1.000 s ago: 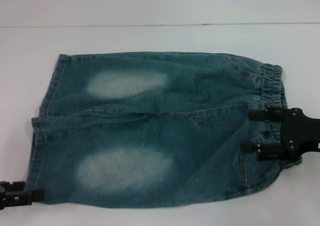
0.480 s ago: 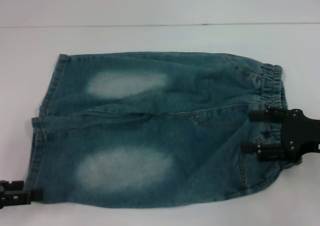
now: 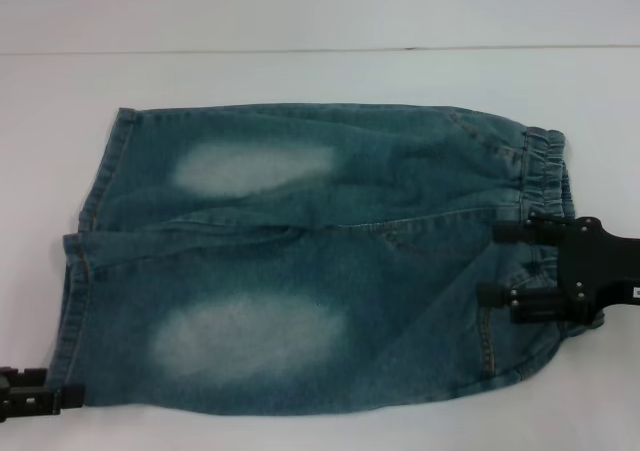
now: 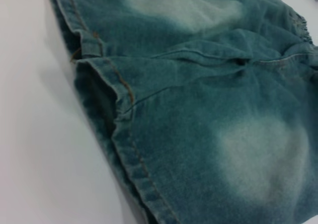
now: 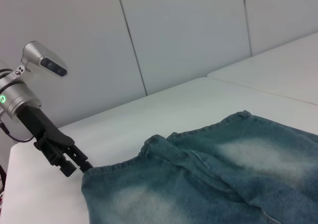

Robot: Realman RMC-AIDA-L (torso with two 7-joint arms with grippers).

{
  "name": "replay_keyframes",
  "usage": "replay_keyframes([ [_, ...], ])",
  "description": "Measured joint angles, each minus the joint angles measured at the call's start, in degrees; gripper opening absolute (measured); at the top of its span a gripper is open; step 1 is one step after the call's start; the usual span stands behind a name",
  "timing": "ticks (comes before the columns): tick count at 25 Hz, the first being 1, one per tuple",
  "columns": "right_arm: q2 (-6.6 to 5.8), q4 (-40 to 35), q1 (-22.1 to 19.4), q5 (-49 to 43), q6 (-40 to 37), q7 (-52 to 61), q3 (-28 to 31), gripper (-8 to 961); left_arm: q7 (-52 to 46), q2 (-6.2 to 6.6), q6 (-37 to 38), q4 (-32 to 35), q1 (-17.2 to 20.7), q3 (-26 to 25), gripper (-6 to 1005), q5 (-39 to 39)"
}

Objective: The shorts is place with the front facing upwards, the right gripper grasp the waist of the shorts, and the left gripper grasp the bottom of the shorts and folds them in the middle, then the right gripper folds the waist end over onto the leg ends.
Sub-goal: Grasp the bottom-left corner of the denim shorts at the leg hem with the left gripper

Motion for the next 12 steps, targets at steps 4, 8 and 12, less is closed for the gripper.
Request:
replay_keyframes([
  [4,0.01,0.0,0.1,0.0,0.0,0.0,0.0,942,-0.1,0.01,0.4,-0.3,-0.6,0.0,850,0.0],
  [8,0.0,0.0,0.1,0.0,0.0,0.0,0.1,942,-0.2,-0.08,0.5,-0.5,-0.9,1.1,848,0.0],
  [12,-0.07,0.0,0.1,0.0,0.0,0.0,0.0,942,-0.7,-0.14,0.0,-0.6,-1.3,2.4,845,0.0],
])
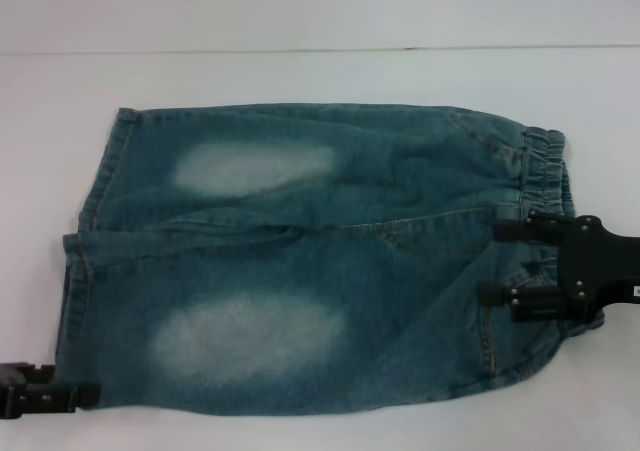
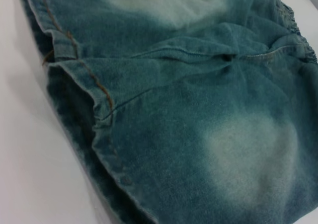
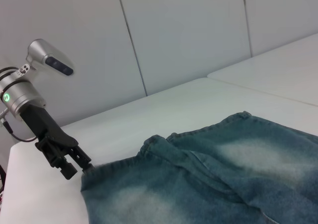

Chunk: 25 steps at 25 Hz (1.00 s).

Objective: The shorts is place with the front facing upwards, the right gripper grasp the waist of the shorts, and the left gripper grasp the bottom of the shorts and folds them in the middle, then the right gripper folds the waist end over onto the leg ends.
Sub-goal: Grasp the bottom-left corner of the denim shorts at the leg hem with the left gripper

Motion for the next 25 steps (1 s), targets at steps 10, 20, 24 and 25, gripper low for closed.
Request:
replay_keyframes([
  [10,0.08,0.0,-0.2,0.0,0.0,0.0,0.2,942,-1.6,-0.14,-0.6,0.5,-0.8,0.6,839,0.1],
  [20,0.08,0.0,-0.3,0.1,0.0,0.0,0.2,941,-1.3,-0.68,-1.1,1.9,-0.6,6.0,790,0.3],
  [24,0.08,0.0,-0.1,0.0,0.0,0.1,0.1,941,-1.6,-0.72,-2.8,1.9,-0.8,6.7,616,1.2],
  [25,0.08,0.0,-0.1,0.0,0.0,0.3,0.0,941,-1.7,-0.76,-3.1,1.9,-0.8,6.7,595,1.4],
])
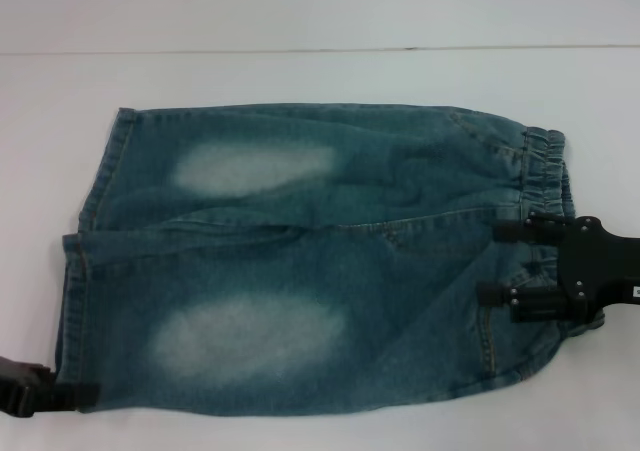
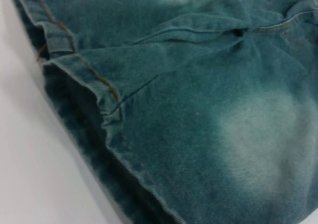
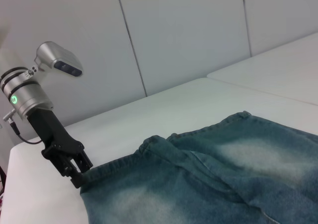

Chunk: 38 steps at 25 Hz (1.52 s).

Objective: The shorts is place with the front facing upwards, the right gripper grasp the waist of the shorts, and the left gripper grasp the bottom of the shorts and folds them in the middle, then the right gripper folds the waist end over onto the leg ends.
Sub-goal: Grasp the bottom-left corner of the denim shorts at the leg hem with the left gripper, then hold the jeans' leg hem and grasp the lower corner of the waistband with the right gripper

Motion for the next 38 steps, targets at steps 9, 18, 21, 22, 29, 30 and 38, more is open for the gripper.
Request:
replay_keyframes([
  [9,-0.1,0.0,0.2,0.1,0.0,1.5,-0.1,941,-0.7,-0.1,-0.2,0.4,-0.6,-0.2,401,-0.1],
  [18,-1.72,-0.1,0.2,1.6,-4.9,8.2,3.6,941,-1.8,-0.3,0.6,0.5,-1.0,-0.4,8,-0.2],
  [21,-3.11,-0.1,-0.2,2.0,-7.8,13.6,7.0,941,-2.3,-0.47,0.4,0.5,-1.1,-0.6,10,-0.3],
  [22,-3.78,-0.1,-0.2,2.0,-8.5,16.3,7.9,940,-2.5,-0.5,0.3,0.5,-1.1,-0.7,10,-0.3],
  [29,-8.76,-0.6,-0.9,-0.4,-9.6,33.4,9.5,940,-3.3,-1.66,0.1,0.4,-1.4,-1.8,12,-0.4],
  [30,-9.31,-0.7,-0.9,-1.6,-9.4,35.4,9.7,940,-3.2,-1.89,0.2,0.6,-1.4,-1.8,13,-0.4],
  [38,-11.1,0.0,0.3,-10.1,-2.8,44.8,10.1,940,-3.2,-2.35,-0.1,0.5,-1.9,-2.0,15,-0.5],
])
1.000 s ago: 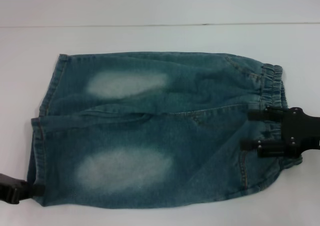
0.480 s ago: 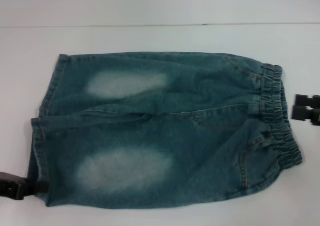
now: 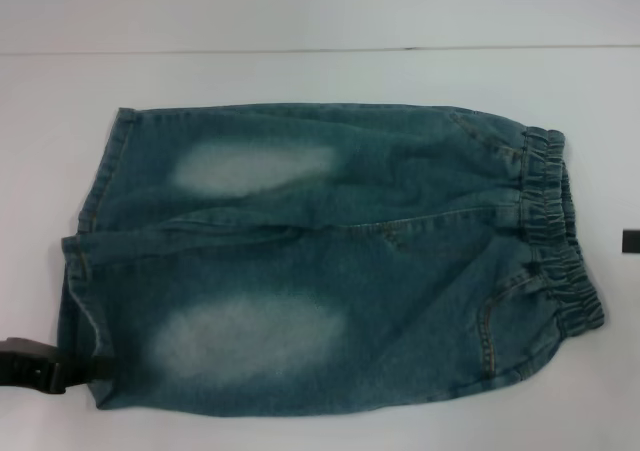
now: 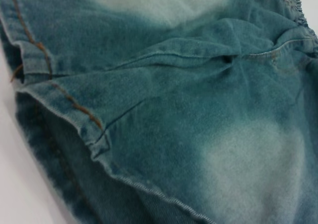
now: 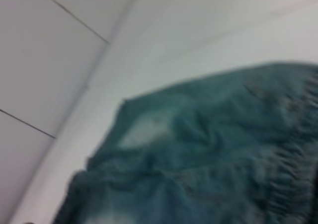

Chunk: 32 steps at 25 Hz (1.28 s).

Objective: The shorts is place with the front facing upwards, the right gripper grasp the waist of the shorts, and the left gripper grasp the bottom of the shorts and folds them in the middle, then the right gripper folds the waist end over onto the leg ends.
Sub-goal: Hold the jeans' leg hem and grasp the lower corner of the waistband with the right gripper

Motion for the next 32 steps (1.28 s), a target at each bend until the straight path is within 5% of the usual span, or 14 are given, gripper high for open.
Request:
replay_keyframes([
  [7,0.09,0.2,2.2,-6.0,0.5,2.9,-0.1,806,-0.1,-0.06,0.3,0.2,-0.7,-0.1,16,0.0],
  [17,-0.59,-1.8,4.8,-9.9,0.2,8.7,-0.4,857,-0.6,-0.42,-0.8,-0.3,-1.3,0.1,19,0.0],
  [32,0.41,-1.2,8.0,-13.6,1.4,11.6,-2.7,935,-0.6,-0.49,-0.5,-0.4,-2.0,0.0,22,-1.1],
])
